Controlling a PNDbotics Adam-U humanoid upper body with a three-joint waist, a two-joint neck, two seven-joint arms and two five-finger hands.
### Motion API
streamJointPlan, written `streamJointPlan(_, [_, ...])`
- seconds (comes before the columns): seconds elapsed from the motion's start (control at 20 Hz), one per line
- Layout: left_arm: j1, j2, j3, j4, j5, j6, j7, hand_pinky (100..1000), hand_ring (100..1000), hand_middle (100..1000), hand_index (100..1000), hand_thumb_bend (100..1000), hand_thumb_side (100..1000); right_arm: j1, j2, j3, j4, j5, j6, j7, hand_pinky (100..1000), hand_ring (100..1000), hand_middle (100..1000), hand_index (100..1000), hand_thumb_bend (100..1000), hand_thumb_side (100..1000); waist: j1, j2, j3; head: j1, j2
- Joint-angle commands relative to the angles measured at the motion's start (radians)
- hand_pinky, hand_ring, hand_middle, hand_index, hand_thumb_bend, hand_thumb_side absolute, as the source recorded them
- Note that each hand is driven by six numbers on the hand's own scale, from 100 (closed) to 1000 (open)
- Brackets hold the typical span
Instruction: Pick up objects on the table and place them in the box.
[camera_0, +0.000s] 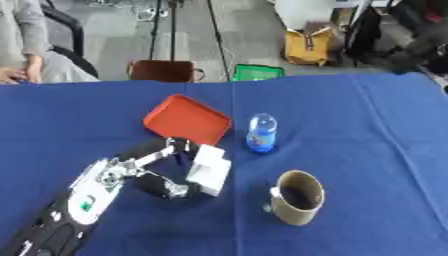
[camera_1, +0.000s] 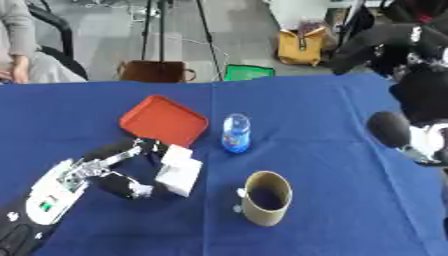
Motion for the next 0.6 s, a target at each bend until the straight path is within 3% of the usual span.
streamJointPlan(0.05, [-0.033, 0.006, 0.002, 0.008, -0.056, 0.001, 0.047, 675, 770, 804, 865, 640, 582, -0.013, -0.013, -0.001, -0.013, -0.005, -0.004, 0.004, 775, 645, 690, 792, 589, 406, -0.003, -0.011, -0.001, 0.0, 0.0])
streamJointPlan(0.3, [-0.071, -0.029, -0.013, 0.065, -0.131, 0.001, 0.141, 677, 775, 815, 868, 663, 563, -0.014, -0.011, 0.0, -0.014, -0.006, -0.006, 0.006, 775, 644, 690, 791, 591, 406, -0.008, -0.008, -0.004, 0.002, 0.0])
streamJointPlan(0.6, [-0.096, -0.073, -0.024, 0.138, -0.176, -0.018, 0.227, 652, 762, 804, 852, 613, 545, -0.015, -0.009, 0.001, -0.014, -0.006, -0.008, 0.008, 775, 644, 689, 791, 593, 405, -0.014, -0.004, -0.01, 0.003, 0.001])
